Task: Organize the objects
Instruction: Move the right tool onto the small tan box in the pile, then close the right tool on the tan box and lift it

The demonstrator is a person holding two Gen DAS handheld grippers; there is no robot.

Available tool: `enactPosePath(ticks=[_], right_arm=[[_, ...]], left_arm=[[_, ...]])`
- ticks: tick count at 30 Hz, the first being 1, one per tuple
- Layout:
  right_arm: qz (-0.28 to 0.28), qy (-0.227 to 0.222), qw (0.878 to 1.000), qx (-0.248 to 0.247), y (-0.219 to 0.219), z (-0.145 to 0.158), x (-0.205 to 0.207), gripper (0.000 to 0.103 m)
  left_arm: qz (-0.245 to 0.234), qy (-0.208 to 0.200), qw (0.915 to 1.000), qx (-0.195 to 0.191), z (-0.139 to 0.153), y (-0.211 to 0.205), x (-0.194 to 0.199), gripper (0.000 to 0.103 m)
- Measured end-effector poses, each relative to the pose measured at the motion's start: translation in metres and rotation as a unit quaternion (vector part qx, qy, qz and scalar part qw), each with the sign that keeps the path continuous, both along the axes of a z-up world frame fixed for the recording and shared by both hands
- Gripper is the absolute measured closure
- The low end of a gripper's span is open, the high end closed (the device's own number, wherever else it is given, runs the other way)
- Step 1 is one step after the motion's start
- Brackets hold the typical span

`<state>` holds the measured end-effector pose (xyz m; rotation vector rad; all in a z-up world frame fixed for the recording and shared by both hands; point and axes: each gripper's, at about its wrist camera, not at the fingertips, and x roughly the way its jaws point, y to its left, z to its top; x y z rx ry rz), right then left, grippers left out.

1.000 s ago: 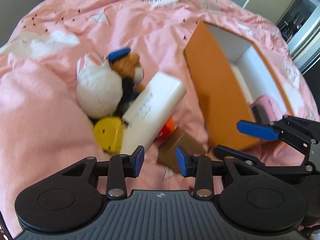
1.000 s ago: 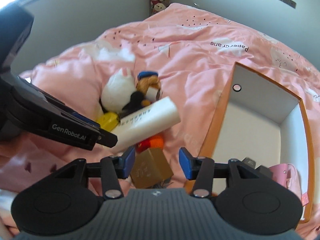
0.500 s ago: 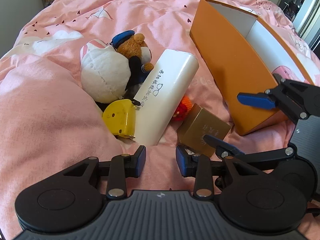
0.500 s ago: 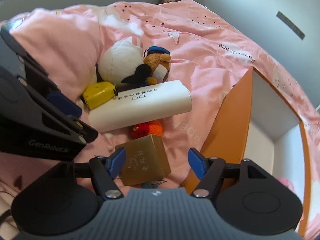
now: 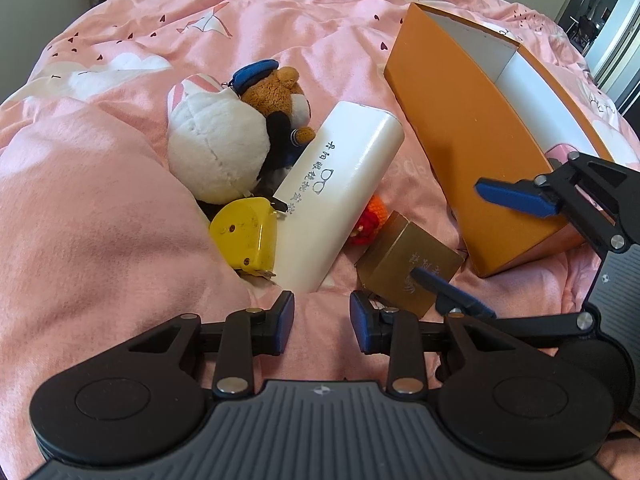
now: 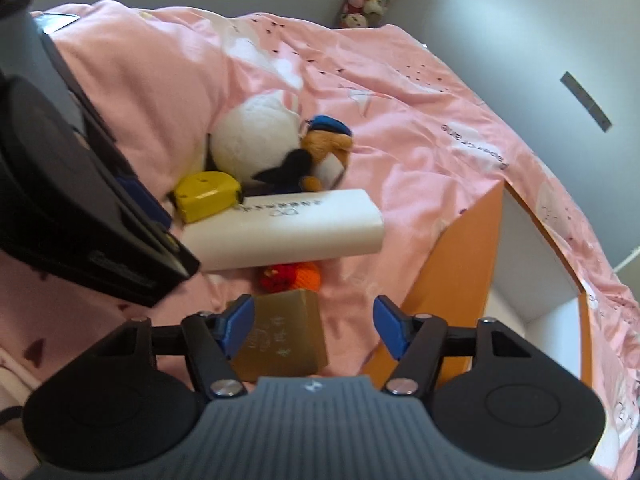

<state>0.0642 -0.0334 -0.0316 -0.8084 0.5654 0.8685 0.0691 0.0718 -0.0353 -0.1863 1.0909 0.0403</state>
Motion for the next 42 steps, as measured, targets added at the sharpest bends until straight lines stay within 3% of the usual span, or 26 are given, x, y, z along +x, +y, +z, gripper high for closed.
enactPosePath(ticks=[14,23,27,30,34,36,42], right_arm=[[0.011,0.050,0.996,-0.079,0.017,-0.040,0.004,0.038],[0.009,0.019,0.995,-0.098,0.024,-0.058,0.005,0.034],[0.012,0.008,0.995,-0.099,0.024,-0.057,0.005,0.041],[0.018,0.005,0.995,-0.100,0.023,-0.055,0.004,0.041],[0.028,0.002,0.995,-0.093,0.018,-0.041,0.006,0.041],[0.036,0.002,0.996,-0.085,0.013,-0.029,0.009,0.041],[0.070,0.029,0.996,-0.044,-0.004,0.021,0.025,0.041]], left_arm=[[0.011,0.004,0.9999,0.000,-0.002,0.007,-0.001,0.068],[0.023,0.006,0.9997,-0.008,-0.002,0.016,-0.001,0.069],[0.021,0.003,0.9998,-0.008,-0.001,0.016,-0.001,0.069],[0.020,-0.008,0.9998,-0.001,0.003,0.016,0.000,0.068],[0.020,-0.032,0.9985,0.040,0.018,0.018,0.005,0.051],[0.019,-0.030,0.9979,0.053,0.024,0.022,0.012,0.050],[-0.005,0.005,0.9995,0.031,0.032,0.040,0.031,0.048]])
